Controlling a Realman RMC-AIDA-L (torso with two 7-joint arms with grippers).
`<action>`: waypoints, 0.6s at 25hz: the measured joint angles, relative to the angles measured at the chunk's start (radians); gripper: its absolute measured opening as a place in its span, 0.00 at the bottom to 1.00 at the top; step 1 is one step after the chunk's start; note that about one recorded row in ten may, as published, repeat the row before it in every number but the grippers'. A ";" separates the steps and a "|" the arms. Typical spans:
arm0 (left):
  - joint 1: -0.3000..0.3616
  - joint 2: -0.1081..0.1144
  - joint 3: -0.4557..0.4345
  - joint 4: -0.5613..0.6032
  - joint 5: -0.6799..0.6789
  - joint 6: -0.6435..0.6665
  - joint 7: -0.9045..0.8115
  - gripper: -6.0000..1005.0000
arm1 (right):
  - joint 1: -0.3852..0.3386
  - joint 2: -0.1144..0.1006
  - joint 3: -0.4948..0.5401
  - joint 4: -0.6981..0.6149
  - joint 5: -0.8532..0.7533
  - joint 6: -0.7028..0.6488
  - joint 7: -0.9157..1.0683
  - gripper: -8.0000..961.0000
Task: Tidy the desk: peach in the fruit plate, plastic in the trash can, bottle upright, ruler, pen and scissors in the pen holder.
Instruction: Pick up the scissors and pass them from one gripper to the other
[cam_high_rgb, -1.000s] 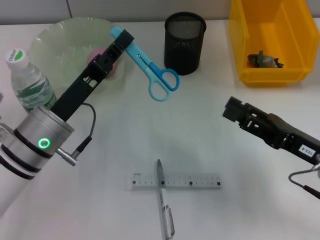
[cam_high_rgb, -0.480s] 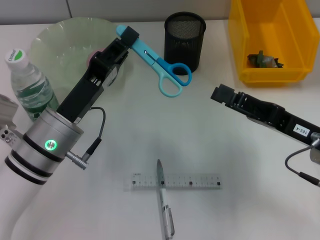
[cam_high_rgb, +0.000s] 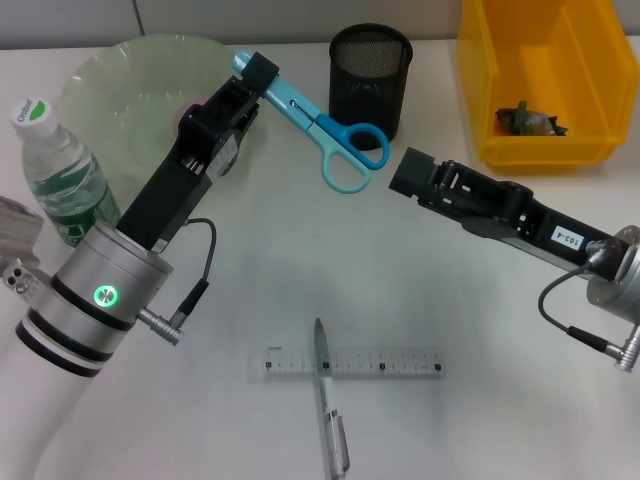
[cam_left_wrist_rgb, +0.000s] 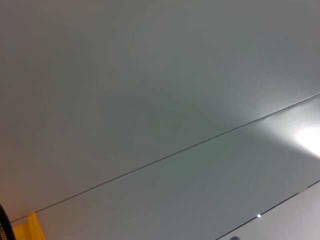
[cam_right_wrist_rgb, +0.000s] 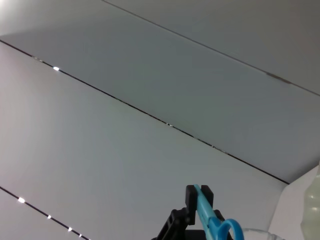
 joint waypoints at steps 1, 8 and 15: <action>0.000 0.000 0.000 0.000 0.000 0.000 0.000 0.13 | 0.000 0.000 0.000 0.000 0.000 0.000 0.000 0.78; 0.000 0.000 -0.001 -0.013 0.000 0.003 0.006 0.14 | 0.030 0.003 0.003 0.034 0.000 0.025 0.066 0.78; 0.000 0.000 -0.009 -0.024 0.001 0.003 0.012 0.14 | 0.049 0.004 0.006 0.067 0.000 0.032 0.082 0.78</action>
